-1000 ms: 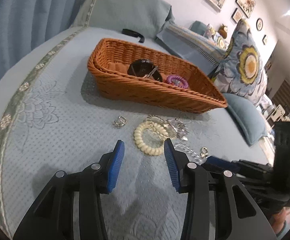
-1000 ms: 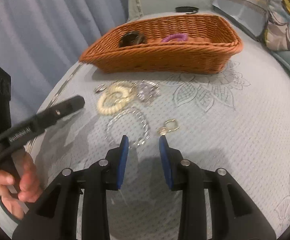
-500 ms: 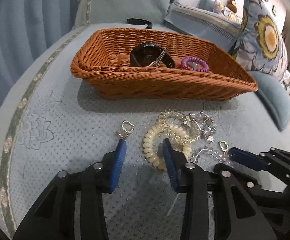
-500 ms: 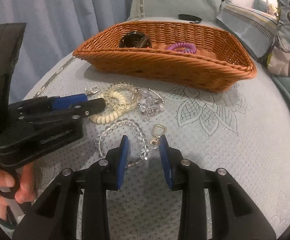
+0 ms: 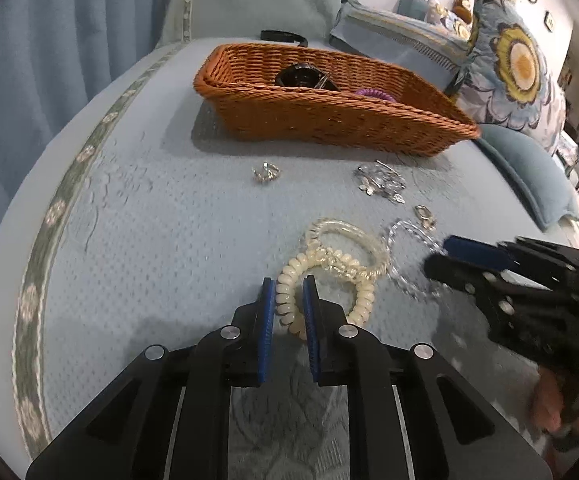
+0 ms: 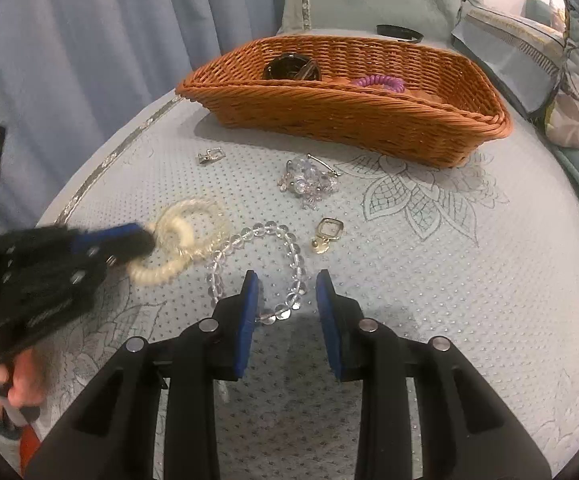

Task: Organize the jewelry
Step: 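Grasp the cream coil bracelet with the left gripper while the right gripper grasps the clear bead bracelet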

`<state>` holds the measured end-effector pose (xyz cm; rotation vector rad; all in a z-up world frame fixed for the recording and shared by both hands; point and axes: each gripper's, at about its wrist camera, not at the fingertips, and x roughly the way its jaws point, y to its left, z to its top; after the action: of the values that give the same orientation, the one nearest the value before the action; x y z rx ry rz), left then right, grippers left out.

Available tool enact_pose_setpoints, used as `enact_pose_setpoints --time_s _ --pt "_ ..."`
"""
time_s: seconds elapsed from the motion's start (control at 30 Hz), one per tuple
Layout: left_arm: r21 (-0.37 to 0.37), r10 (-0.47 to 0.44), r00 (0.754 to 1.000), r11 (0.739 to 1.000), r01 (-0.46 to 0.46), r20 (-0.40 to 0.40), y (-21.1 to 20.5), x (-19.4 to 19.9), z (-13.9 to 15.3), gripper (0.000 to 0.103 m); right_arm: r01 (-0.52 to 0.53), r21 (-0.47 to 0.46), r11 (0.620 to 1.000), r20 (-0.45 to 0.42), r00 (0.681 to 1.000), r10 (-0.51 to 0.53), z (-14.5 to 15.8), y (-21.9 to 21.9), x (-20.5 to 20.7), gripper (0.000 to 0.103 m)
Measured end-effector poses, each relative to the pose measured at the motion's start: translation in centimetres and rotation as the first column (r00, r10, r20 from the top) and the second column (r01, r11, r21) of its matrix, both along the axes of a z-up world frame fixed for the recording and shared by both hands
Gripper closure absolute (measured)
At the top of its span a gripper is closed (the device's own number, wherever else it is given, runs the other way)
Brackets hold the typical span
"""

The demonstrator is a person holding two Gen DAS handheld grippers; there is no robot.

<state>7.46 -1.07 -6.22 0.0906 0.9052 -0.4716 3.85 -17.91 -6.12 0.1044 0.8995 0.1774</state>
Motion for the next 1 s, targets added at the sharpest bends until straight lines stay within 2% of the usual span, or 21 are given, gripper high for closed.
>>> enact_pose_setpoints --time_s 0.1,0.2,0.3,0.33,0.63,0.73,0.8,1.0 --pt "0.009 -0.003 1.0 1.0 0.003 0.02 -0.3 -0.4 -0.3 0.089 0.006 -0.05 0.999 0.016 1.0 -0.005 -0.2 1.0 0.3 0.076" --pt "0.092 -0.028 0.997 0.996 0.021 0.071 -1.5 -0.9 -0.4 0.091 0.006 -0.135 0.991 0.028 1.0 -0.002 -0.2 2.1 0.3 0.076" --pt "0.141 -0.034 0.994 0.99 0.019 0.107 -2.1 -1.4 -0.4 0.094 -0.032 -0.147 0.989 0.035 0.999 0.037 -0.1 2.8 0.1 0.093" --pt "0.131 -0.03 0.994 0.991 0.016 0.109 -2.0 -1.3 -0.2 0.094 -0.036 -0.147 0.988 0.036 0.998 0.042 -0.1 2.8 0.1 0.097" --pt "-0.03 0.039 0.983 0.999 -0.035 0.177 1.0 -0.9 3.3 0.094 -0.036 -0.117 0.993 0.066 0.997 0.044 1.2 2.0 -0.6 0.097" --pt "-0.004 0.012 0.974 1.0 -0.012 0.225 0.4 -1.7 4.2 0.095 -0.033 -0.11 0.993 0.084 0.996 0.042 2.0 1.6 -0.9 0.097" --pt "-0.023 -0.014 0.969 1.0 0.02 0.249 0.0 -2.4 4.9 0.095 -0.029 -0.091 0.995 0.09 0.995 0.037 2.4 1.2 -1.0 0.097" --pt "-0.062 0.021 0.974 0.998 -0.007 0.227 0.8 -1.8 4.9 0.094 -0.005 -0.018 1.0 0.116 0.993 0.007 4.0 -0.3 -1.2 0.097"
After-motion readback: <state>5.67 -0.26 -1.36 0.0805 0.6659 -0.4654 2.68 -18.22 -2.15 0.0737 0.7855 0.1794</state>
